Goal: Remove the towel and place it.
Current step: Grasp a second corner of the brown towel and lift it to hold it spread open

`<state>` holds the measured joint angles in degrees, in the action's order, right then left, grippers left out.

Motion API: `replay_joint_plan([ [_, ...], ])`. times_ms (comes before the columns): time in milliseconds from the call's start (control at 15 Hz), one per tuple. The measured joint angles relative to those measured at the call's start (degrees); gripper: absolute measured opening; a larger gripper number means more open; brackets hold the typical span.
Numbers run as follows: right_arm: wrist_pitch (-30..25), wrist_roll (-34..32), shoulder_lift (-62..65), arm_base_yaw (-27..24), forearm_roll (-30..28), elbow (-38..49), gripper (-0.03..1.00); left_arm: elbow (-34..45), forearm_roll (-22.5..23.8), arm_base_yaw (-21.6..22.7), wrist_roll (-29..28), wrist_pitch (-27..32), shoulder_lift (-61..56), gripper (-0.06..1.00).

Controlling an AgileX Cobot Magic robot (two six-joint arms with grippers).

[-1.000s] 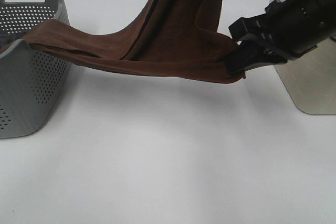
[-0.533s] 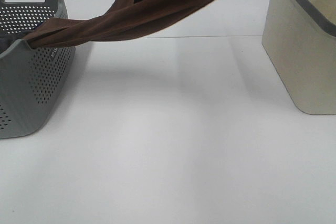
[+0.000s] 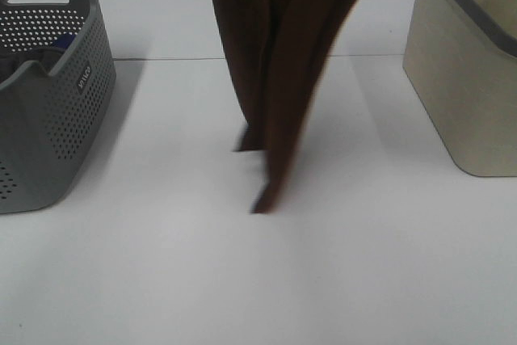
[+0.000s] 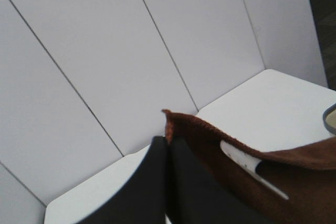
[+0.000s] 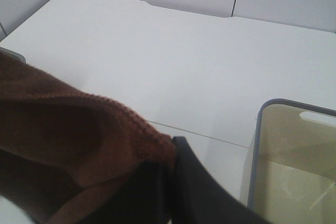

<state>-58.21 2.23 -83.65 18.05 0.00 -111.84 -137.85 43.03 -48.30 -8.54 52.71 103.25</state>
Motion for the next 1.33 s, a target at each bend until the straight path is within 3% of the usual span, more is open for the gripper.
replay_joint_plan([
  [267, -1.3, 0.0, -3.1, 0.0, 0.0, -0.2, 0.0, 0.0, -0.3, 5.6, -2.8, 4.2, 1.5, 0.0],
  [467, -0.3, 0.0, -8.3, 0.1, -3.3, -0.2, 0.0, 0.0, -8.4, 12.8, -3.2, 4.4, 5.6, 0.0],
  [600, 4.9, 0.0, -12.0, 0.1, -7.3, -0.2, 0.0, 0.0, -12.9, 16.9, -3.2, 2.0, 9.7, 0.0],
  [667, 12.0, 0.0, -15.8, 0.1, -11.4, -0.2, 0.0, 0.0, -14.4, 20.6, -3.2, -4.5, 14.6, 0.0],
  [867, 27.9, -0.6, -20.2, 0.1, -16.0, -0.2, 0.0, 0.1, -15.2, 25.9, -6.0, -20.2, 19.0, 0.0],
  [1133, 49.7, -0.3, -20.2, 0.1, -18.2, -0.2, 0.0, -1.8, -14.4, 29.3, -8.5, -38.9, 19.1, 0.0],
  [1333, 56.6, 0.0, -18.5, 0.1, -18.8, -0.2, 0.0, -3.9, -11.7, 29.3, -7.4, -49.3, 18.9, 0.0],
])
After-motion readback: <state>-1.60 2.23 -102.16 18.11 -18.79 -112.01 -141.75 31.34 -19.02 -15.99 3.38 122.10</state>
